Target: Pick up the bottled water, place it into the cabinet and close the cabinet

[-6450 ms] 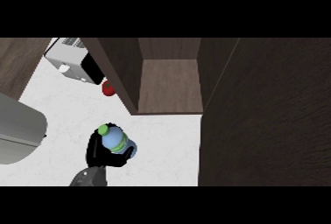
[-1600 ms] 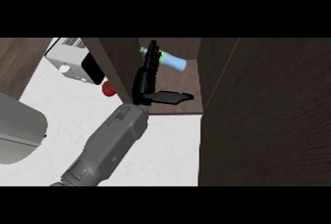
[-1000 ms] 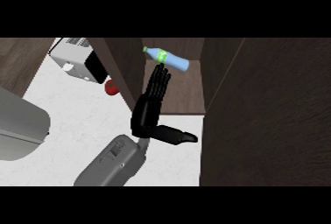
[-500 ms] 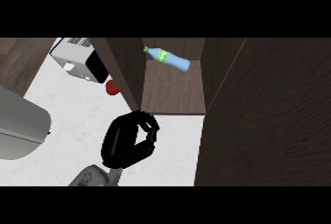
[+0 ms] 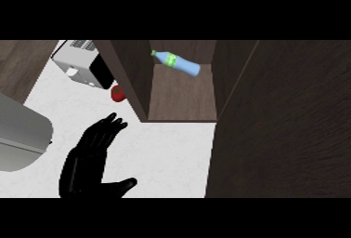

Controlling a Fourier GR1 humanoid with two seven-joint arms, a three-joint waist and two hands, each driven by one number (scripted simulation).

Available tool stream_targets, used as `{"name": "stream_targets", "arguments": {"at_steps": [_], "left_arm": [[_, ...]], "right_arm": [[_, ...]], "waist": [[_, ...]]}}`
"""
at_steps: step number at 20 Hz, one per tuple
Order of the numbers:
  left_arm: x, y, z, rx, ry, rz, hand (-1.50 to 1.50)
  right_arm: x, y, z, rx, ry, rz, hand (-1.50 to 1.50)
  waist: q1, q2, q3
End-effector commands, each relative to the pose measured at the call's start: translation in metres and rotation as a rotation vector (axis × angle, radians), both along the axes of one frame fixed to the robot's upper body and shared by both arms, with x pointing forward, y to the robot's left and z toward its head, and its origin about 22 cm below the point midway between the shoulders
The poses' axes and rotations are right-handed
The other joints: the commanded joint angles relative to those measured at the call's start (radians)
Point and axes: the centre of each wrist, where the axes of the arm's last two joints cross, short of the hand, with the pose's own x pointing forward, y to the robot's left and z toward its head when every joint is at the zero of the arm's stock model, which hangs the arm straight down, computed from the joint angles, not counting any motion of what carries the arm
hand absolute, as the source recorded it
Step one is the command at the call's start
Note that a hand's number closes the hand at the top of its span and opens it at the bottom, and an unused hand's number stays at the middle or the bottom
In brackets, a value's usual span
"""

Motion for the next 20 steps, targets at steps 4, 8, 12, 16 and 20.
{"name": "stream_targets", "arguments": {"at_steps": [4, 8, 12, 16, 20], "left_arm": [[-0.025, 0.033, 0.006, -0.064, 0.026, 0.043, -1.50], [-0.030, 0.057, 0.010, -0.070, 0.022, 0.058, -1.50], [-0.033, 0.069, 0.019, -0.073, 0.025, 0.052, -1.50], [-0.042, 0.088, 0.027, -0.056, 0.026, 0.039, -1.50], [-0.045, 0.098, 0.029, -0.047, 0.019, 0.034, -1.50]], "right_arm": [[-0.003, 0.017, 0.050, -0.132, -0.121, 0.210, 1.50], [0.003, 0.027, 0.046, -0.144, -0.145, 0.260, 1.50], [0.006, 0.030, 0.049, -0.145, -0.174, 0.317, 1.50], [0.001, 0.039, 0.046, -0.037, -0.093, 0.282, 1.50], [0.000, 0.054, 0.037, 0.117, -0.035, 0.280, 1.50]], "waist": [[0.012, -0.003, -0.004], [0.020, -0.003, -0.007], [0.041, -0.007, -0.012], [0.055, 0.003, -0.012], [0.070, 0.014, -0.012]]}}
